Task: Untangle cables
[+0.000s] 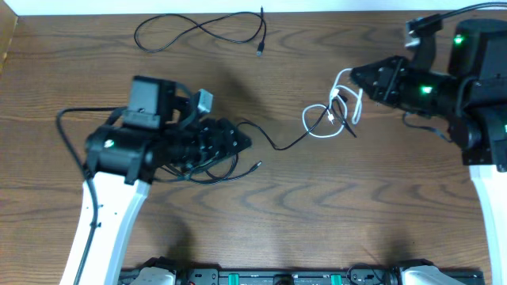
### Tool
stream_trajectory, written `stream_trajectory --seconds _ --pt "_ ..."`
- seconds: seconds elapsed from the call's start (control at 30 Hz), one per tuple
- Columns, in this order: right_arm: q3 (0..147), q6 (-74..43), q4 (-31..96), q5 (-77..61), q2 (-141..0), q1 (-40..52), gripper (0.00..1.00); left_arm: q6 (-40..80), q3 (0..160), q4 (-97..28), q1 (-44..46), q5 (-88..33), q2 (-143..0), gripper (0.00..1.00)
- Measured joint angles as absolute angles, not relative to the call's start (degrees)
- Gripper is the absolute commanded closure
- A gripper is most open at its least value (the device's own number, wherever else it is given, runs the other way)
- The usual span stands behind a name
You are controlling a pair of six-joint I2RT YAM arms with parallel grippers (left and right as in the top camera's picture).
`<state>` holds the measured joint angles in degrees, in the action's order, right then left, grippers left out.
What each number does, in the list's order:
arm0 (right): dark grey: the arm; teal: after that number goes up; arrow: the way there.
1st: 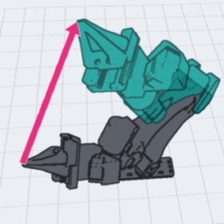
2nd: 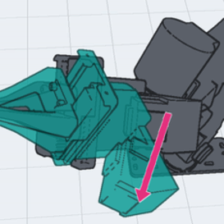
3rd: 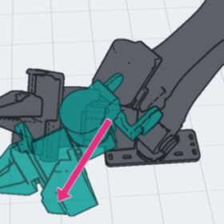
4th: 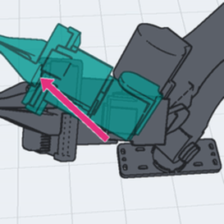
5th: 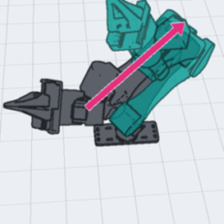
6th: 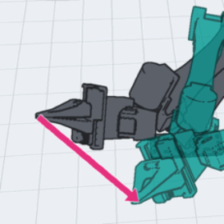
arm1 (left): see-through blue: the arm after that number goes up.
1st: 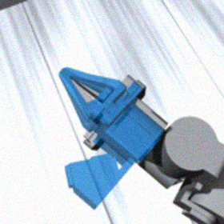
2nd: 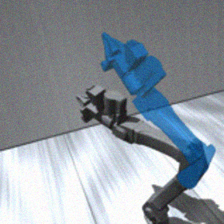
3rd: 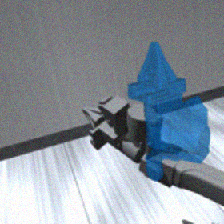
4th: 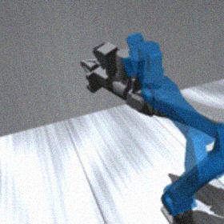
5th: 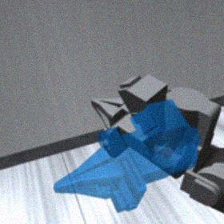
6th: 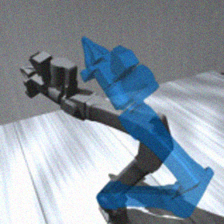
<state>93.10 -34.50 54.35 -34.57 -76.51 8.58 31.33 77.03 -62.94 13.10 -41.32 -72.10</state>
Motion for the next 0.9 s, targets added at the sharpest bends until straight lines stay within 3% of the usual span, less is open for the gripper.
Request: stream_trajectory --seconds 0.23,0.43,0.9 --pt "93.08 -36.47 53.69 -27.03 -76.51 15.68 0.99 49.32 76.93 -55.72 20.05 -39.83 -76.36 0.34" --pt "93.06 -36.51 52.40 -24.18 -76.55 19.07 0.99 53.36 76.90 -51.37 21.93 -38.79 -78.46 0.34" --pt "93.06 -36.18 52.71 -23.07 -76.69 19.25 0.99 8.64 76.90 -50.13 24.97 -31.14 -82.81 0.34"
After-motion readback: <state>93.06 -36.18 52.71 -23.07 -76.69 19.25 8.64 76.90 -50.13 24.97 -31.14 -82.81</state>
